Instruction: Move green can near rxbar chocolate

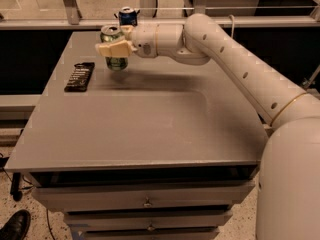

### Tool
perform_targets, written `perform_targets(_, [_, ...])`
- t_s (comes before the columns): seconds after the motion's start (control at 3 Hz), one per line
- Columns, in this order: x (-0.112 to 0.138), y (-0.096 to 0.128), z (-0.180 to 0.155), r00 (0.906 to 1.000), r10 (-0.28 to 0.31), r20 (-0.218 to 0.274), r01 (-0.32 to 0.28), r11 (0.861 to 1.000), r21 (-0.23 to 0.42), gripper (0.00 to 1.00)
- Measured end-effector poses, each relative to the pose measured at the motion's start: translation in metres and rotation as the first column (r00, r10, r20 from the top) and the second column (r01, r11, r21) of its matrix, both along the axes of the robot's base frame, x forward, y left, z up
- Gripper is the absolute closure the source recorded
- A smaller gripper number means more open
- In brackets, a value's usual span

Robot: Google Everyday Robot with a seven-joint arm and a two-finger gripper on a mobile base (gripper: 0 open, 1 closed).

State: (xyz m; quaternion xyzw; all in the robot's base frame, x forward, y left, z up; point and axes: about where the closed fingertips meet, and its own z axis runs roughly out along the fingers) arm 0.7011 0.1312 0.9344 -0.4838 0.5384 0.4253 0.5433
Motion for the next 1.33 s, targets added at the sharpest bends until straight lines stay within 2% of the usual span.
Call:
perform_targets(0.33, [-0.001, 0.012, -0.018, 0.999, 0.009, -0.044, -0.009, 1.0, -0.001, 1.0])
perform_targets(0.67, [-0.002, 0.023, -0.025, 0.9975, 0.018, -0.069, -0.017, 1.0, 0.016, 0.82])
perform_targets(1.33, [-0.001, 0.041, -0.027, 0.9963, 0.042, -0.075, -0.039, 0.998, 0.05, 0.36])
